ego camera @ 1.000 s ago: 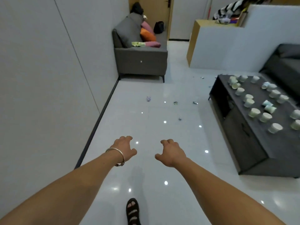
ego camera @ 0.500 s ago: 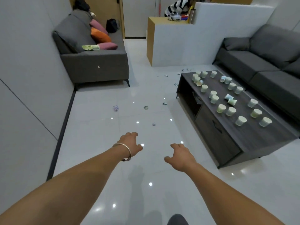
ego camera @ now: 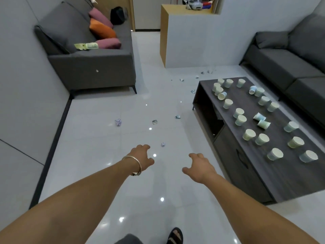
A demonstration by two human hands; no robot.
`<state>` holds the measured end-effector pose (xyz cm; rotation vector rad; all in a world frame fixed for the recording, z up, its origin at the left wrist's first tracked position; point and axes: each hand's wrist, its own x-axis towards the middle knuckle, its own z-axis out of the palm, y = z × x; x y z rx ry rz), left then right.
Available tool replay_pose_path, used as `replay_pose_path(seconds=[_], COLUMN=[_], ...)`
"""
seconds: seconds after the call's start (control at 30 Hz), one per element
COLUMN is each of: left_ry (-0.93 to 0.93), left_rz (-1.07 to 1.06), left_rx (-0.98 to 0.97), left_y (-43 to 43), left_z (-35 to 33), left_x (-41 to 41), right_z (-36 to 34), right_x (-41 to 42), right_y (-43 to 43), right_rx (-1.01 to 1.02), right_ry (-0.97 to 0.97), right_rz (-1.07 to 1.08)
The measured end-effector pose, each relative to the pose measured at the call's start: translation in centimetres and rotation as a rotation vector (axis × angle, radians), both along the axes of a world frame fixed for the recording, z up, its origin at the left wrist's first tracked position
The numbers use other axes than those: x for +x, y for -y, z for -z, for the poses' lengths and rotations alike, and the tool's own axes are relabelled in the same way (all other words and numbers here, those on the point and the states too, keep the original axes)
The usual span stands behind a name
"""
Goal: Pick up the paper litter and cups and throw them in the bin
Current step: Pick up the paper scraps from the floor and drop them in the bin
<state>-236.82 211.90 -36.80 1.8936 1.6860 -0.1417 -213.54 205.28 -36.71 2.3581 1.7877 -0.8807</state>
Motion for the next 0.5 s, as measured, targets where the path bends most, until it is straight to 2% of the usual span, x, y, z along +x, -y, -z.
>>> replay_pose_path(seconds=[0.2, 0.5], left_ry=[0.001, 0.04], left_rz=[-0.076, -0.105], left_rx=[-0.053, -0.097], left_y=[-9.0, -29.5], left_z=[1.4, 4.8], left_x=[0.0, -0.8], right_z=[0.7, 4.2], right_x=[1.5, 0.6], right_y=[-11.0, -28.7], right_rx=[-0.034, -0.11], right_ry=[0.005, 0.002], right_rz=[-0.035, -0.028])
